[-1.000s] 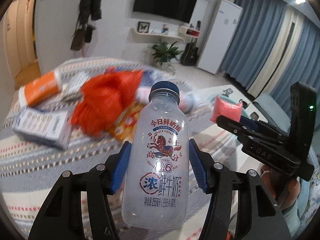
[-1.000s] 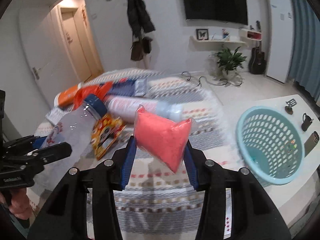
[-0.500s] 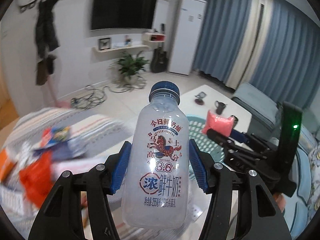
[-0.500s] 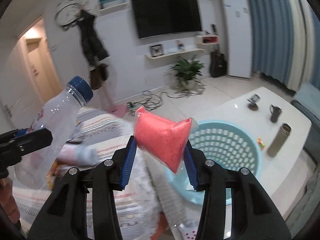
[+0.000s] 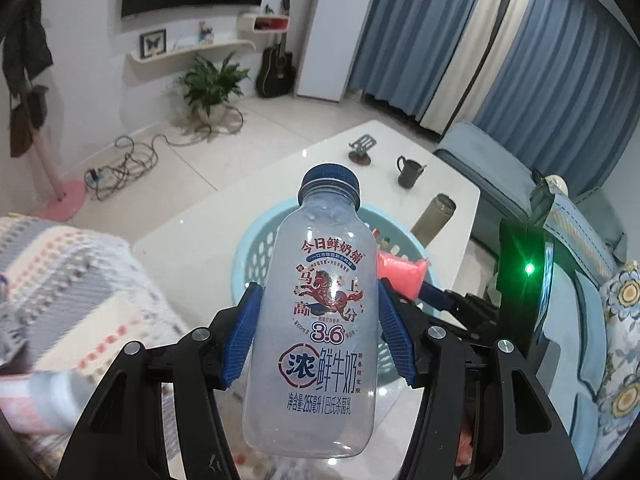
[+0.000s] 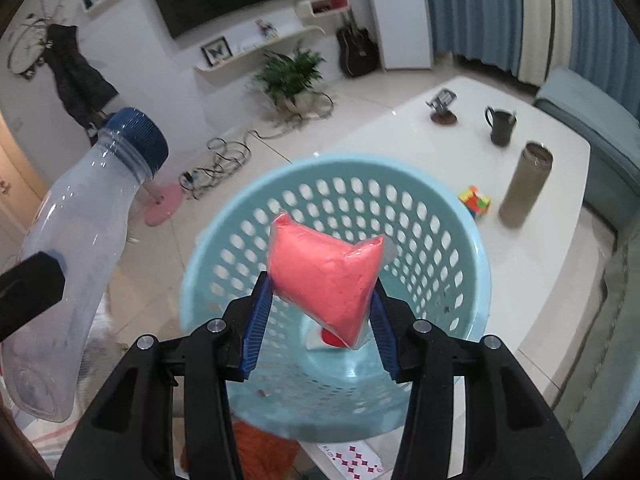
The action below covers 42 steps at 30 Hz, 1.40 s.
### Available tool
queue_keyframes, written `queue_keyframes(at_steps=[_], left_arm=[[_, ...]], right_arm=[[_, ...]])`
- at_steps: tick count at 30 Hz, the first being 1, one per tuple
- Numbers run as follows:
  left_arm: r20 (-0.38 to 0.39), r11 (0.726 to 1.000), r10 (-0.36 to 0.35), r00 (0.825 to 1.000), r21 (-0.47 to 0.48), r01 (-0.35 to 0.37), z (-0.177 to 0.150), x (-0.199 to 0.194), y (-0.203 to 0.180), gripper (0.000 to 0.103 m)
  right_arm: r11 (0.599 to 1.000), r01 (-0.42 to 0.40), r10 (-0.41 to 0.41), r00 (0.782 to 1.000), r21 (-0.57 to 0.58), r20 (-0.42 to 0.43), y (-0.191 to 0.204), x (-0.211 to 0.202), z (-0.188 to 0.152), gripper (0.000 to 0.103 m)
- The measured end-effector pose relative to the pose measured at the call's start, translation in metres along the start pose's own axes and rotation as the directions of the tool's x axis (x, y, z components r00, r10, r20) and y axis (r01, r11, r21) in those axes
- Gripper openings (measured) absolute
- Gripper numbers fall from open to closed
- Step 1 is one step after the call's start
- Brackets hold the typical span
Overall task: Collect trash
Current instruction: 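Carry the bottle and pink packet over the blue basket and release both, then move both open tools back toward the table of trash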
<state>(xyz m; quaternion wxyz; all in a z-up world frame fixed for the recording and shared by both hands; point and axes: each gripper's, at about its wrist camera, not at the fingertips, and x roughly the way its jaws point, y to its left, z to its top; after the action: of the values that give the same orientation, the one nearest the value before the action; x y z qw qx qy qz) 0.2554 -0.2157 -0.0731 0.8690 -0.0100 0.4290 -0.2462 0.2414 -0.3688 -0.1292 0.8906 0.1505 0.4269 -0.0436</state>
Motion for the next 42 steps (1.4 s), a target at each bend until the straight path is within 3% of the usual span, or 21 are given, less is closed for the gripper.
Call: queue_keyframes(at_steps=[6, 8, 10, 12, 17, 20, 22, 29, 36, 42], left_arm=[[-0.034, 1.0, -0.012, 0.999, -0.019, 0.011, 0.006, 0.03, 0.006, 0.056], [-0.04, 0.999, -0.023, 0.999, -0.029, 0.022, 0.008, 0.037, 0.009, 0.056], [-0.034, 0.998, -0.044, 0.998, -0.047, 0.043, 0.008, 0.039, 0.015, 0.058], [-0.029, 0.997, -0.06, 0.998, -0.051, 0.058, 0.008, 0.04, 0.017, 0.061], [-0.006, 0.998, -0.049, 0.999, -0.034, 0.048, 0.007, 0.031, 0.019, 0.061], [0.016, 0.999, -0.041, 0.999, -0.033, 0.041, 0.004, 0.017, 0.022, 0.061], [0.035, 0.998, -0.043, 0.998, -0.042, 0.044, 0.002, 0.004, 0.028, 0.061], [0.1, 0.998, -0.017, 0.995, -0.064, 0.023, -0.01, -0.046, 0.047, 0.061], [0.171, 0.995, 0.02, 0.985, -0.098, -0.003, -0.027, -0.098, 0.066, 0.063], [0.205, 0.988, 0.071, 0.976, -0.146, -0.041, -0.051, -0.136, 0.091, 0.064]], right_arm=[[0.999, 0.029, -0.028, 0.999, 0.024, -0.044, -0.01, 0.029, -0.001, 0.047], [0.999, 0.039, -0.037, 0.998, 0.034, -0.051, -0.013, 0.035, -0.001, 0.051], [0.998, 0.048, -0.046, 0.997, 0.047, -0.055, -0.015, 0.038, -0.001, 0.066], [0.996, 0.05, -0.047, 0.997, 0.07, -0.054, -0.02, 0.04, -0.001, 0.075], [0.995, 0.039, -0.037, 0.999, 0.097, -0.03, -0.021, 0.039, 0.001, 0.075], [0.996, 0.053, -0.052, 0.998, 0.072, -0.018, -0.011, 0.044, 0.002, 0.078], [0.994, 0.104, -0.105, 0.994, 0.04, 0.011, 0.0, 0.05, 0.002, 0.08], [0.958, 0.281, -0.277, 0.958, -0.05, 0.073, 0.029, 0.073, 0.0, 0.083], [0.923, 0.364, -0.355, 0.931, -0.122, 0.089, 0.055, 0.085, 0.0, 0.086], [0.948, 0.316, -0.315, 0.948, -0.041, 0.042, 0.046, 0.08, -0.004, 0.086]])
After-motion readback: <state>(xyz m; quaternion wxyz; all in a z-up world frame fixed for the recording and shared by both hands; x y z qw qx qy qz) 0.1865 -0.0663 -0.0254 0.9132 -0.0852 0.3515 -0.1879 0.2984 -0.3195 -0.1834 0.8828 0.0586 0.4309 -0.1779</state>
